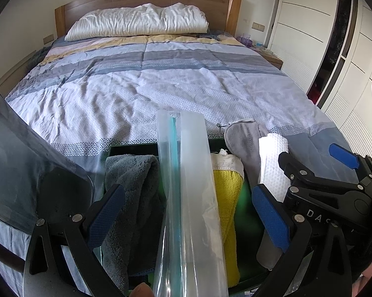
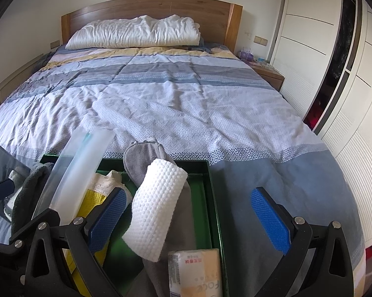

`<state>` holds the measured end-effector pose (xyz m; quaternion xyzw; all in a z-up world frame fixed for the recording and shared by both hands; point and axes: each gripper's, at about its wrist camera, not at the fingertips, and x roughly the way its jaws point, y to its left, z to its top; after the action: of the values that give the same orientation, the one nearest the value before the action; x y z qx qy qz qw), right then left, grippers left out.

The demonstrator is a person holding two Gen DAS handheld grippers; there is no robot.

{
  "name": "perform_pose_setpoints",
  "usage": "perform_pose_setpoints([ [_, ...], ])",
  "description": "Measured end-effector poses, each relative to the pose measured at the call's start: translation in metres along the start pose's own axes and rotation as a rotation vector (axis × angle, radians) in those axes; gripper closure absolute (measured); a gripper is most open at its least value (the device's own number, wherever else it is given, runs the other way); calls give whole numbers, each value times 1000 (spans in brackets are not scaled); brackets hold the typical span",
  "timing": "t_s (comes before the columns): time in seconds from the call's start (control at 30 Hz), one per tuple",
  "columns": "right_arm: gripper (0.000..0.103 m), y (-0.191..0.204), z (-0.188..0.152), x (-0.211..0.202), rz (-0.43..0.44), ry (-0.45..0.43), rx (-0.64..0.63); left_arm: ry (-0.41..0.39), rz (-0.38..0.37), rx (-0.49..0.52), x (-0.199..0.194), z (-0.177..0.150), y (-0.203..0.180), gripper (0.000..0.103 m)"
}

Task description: Organize soft objects

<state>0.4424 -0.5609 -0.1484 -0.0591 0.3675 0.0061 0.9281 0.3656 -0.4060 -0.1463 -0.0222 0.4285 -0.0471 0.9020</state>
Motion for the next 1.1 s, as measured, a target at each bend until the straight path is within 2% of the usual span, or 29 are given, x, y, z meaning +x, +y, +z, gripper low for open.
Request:
perform_pose_setpoints([
  [0.67, 0, -1, 1, -7, -6, -8, -5, -9, -4, 14, -9, -2, -1, 2],
  [1.1, 0, 1, -6, -32, -6, -25, -12, -3, -34, 11, -28, -16, -3, 2],
])
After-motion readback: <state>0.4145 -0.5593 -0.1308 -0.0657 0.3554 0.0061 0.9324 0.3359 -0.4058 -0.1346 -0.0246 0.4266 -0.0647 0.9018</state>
